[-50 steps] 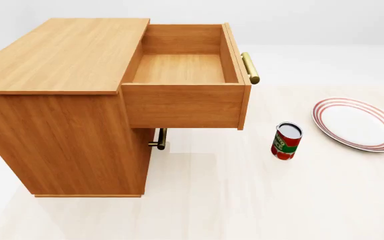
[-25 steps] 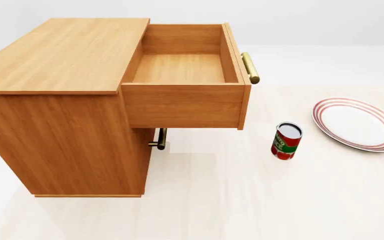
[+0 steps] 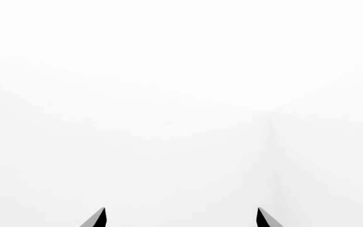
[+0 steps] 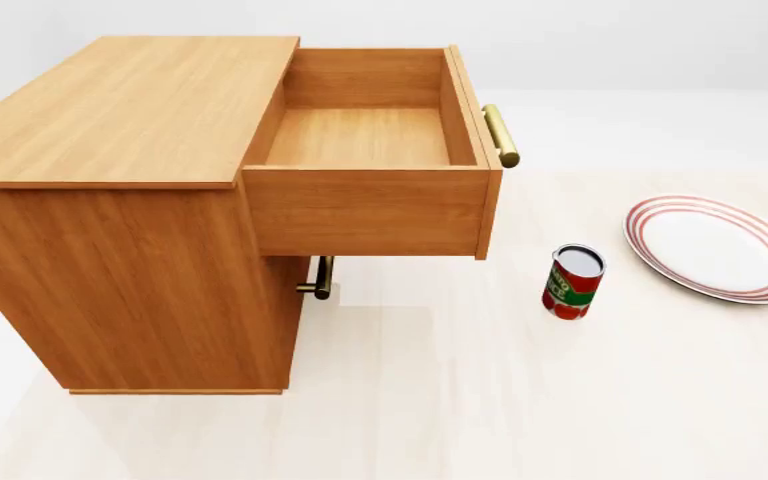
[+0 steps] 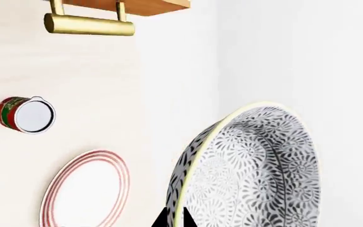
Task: Put the bowl in the top drawer of the cabinet.
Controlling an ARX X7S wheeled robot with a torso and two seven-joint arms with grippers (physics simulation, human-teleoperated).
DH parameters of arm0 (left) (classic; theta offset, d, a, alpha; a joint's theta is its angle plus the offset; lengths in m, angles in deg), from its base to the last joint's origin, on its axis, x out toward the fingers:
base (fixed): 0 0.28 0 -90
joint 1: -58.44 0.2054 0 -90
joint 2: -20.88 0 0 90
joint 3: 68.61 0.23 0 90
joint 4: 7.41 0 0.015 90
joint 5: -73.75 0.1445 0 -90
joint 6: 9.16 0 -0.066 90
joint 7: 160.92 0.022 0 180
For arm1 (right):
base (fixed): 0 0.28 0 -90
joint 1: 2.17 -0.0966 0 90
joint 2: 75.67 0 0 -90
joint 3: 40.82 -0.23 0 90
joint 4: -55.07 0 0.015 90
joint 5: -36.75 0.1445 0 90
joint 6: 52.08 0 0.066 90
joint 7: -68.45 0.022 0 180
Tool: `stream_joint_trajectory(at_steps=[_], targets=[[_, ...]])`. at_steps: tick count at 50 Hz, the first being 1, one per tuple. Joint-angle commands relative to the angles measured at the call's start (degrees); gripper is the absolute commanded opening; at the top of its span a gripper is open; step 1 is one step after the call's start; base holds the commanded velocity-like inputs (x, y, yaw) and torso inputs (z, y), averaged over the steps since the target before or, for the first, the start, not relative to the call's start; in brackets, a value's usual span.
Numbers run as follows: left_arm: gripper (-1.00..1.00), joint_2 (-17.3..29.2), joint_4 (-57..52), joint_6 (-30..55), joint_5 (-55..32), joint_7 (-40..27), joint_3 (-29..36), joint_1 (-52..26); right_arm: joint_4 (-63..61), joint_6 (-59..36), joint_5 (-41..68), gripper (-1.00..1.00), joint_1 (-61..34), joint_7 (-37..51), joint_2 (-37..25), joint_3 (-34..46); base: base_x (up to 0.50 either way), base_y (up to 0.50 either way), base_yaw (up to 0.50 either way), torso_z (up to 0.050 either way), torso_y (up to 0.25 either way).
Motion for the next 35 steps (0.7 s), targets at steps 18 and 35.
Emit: stream_joint_trajectory(at_steps=[18, 35], targets=[[1.00, 11.54, -4.81, 12.34, -27.37, -23.33, -6.87, -13.54, 27.22, 24.02, 12.74, -1.00, -1.40, 3.49, 23.43, -1.46, 0.00, 0.00, 0.00, 0.000, 0.000], [1.00, 10.83, -6.45, 10.88, -25.92, -25.07, -7.19, -11.86, 27.23, 23.93, 12.84, -1.00, -1.27, 1.73, 30.03, -8.72, 0.00, 0.00, 0.00, 0.000, 0.001]])
